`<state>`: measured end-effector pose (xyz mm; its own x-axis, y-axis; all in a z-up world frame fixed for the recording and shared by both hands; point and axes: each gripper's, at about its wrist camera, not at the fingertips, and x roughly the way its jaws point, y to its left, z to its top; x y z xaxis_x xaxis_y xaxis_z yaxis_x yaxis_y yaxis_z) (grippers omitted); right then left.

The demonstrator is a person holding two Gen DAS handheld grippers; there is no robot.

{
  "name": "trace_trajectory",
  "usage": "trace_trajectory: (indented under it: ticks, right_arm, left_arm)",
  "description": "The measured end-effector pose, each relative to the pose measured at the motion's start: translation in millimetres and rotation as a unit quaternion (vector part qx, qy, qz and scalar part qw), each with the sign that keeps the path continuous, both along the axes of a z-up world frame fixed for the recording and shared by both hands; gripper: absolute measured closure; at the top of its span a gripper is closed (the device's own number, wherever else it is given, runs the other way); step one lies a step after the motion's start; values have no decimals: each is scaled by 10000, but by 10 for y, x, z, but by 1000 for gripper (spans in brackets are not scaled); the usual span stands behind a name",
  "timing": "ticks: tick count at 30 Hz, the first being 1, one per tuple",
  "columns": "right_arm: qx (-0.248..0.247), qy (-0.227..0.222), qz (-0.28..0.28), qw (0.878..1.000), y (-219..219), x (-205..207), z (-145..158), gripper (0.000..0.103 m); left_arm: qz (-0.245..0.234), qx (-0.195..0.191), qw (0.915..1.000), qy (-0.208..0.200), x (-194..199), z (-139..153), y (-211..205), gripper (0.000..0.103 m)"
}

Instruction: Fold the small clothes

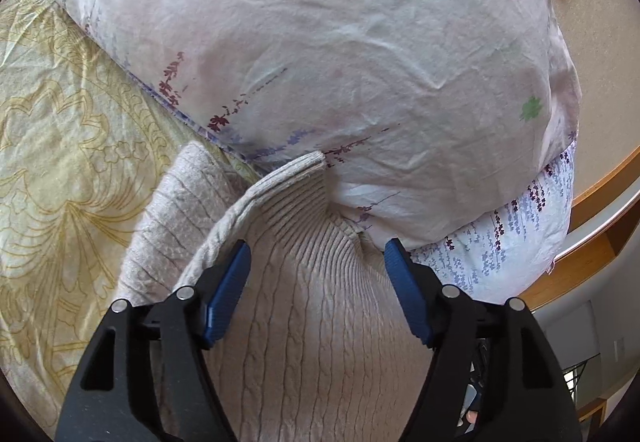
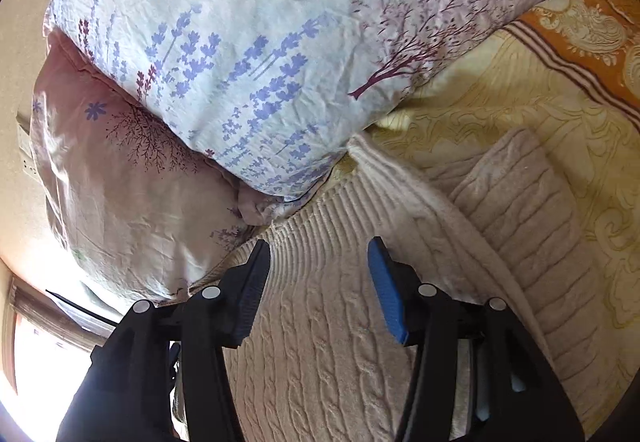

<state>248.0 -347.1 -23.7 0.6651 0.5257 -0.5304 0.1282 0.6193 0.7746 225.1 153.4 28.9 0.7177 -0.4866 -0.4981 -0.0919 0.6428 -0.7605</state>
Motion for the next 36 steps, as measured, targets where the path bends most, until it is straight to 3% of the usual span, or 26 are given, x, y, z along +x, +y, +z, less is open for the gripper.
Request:
trace_trajectory:
  ticks: [3,6,9,12,18,20,21,22,23,26,29,33,36]
  right_arm:
    - [-393,126,-348,9985,-238,-110,37,50]
    - [-383,171,-575,9975,-508,-256,44,50]
    - [-881,-120,-654,9939,-619,-437,159,50]
    - [-1044,-156,-339,9938,-603,-535,162,54]
    - [-1712,-34,213,9850,-289,-584,52,62]
    - [-2061,61,280,9781,-189,-581,20,85]
    - [-2099,33,262,9774,-190,-609,33,88]
    - [-1998,30,259,9795,-206,-634,42,91]
    - [-1935,42,212,9809,-228,-662,51,91]
    - [-1776,110,134,9840,-264,-740,24,92]
    - [-1798,174,120,9835,-248,-797,9,92]
    - [-2177,197,115,9757,-164,-765,72,91]
    - [-2423,43,4,9702,-91,-789,213,76]
  left_arm:
    - [-60,92,9999,43,-108,-15,113,34]
    - [-128,260,9996,39,-238,32,235,34]
    - [-155,857,9962,26,-366,124,305,34]
    - [-378,1407,9893,-46,-494,162,278,35]
    - [-855,2381,9674,-100,-686,123,44,45]
    - [-965,2501,9634,-36,-687,80,-20,57]
    - [-1019,2532,9620,20,-678,50,-40,65]
    - [-1076,2562,9606,100,-659,16,-63,82]
    - [-1110,2590,9593,179,-649,-19,-71,90]
    - [-1086,2518,9615,195,-664,-47,-30,94]
    - [-1088,2404,9643,222,-677,-46,21,95]
    - [-1071,2543,9610,168,-721,-14,11,90]
    - [-1004,2315,9676,-16,-756,63,70,60]
